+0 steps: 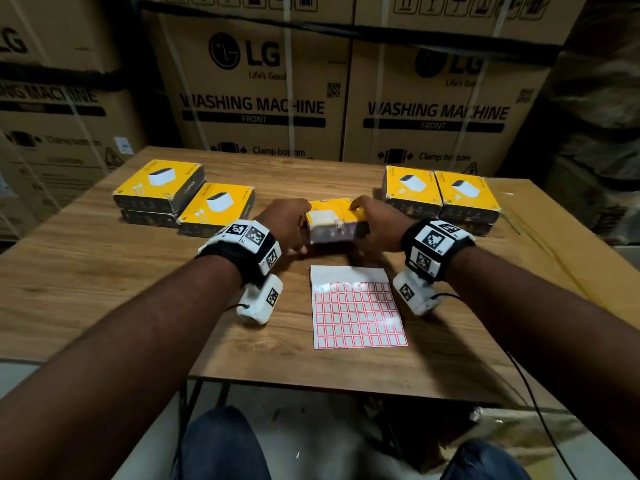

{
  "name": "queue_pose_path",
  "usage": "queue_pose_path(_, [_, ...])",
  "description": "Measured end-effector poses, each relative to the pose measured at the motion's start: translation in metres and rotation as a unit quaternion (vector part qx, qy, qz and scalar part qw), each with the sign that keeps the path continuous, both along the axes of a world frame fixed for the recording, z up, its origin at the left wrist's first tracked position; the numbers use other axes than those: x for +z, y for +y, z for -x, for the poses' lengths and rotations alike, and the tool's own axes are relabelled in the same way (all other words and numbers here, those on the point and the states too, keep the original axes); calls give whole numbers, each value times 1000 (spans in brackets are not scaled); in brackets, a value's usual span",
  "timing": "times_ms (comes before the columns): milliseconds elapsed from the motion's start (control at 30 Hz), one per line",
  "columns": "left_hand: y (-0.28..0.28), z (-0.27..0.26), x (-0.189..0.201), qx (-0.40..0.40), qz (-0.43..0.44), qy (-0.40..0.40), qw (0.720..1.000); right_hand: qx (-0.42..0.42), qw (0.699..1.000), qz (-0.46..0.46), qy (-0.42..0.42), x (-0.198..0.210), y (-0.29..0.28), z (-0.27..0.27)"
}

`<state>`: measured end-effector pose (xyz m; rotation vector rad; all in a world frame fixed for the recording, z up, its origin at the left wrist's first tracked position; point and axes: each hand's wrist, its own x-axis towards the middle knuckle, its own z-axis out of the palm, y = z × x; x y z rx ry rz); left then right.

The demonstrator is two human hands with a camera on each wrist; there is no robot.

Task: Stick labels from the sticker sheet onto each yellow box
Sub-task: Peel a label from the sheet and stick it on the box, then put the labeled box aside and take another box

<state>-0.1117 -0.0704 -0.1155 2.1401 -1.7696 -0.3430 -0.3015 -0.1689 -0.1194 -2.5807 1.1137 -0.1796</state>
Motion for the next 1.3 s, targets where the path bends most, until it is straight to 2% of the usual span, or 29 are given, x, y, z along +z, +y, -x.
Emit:
queue_pose_path(167, [-4,-4,16,23,129,12,991,-42,982,48,-178,11,-14,3])
queue_pose_path(267, [-6,-3,19,36,181,88,979,-61,954,-59,-286,19,-18,3])
queue_pose_path(367, [-11,4,20,42,185,194,962,-68,919,-194,-336,21,-22,0])
queue_pose_path(467, [-15,13,22,49,139,266,953,-74,912,-244,-321,23,-22,-1])
queue_pose_path(567, [-15,15,22,-7,60,255,965,-113,899,-260,-335,23,-23,4])
queue_pose_path(633, [-14,19,21,-58,20,248,967,-146,902,-246,-323,19,-29,8])
queue_pose_path(767, [-9,38,24,-139,-25,333,932,-204,911,-221,-283,9,-41,18])
queue_pose_path(1067, [-12,63,17,-90,-134,403,901,-194,950,-230,-87,-4,-27,62])
queue_pose_path(1167, [-20,80,12,-97,-151,392,902,-211,945,-240,-73,-6,-26,79])
queue_pose_path(1300, [-33,106,14,-123,-153,344,918,-238,940,-236,-65,-5,-30,101])
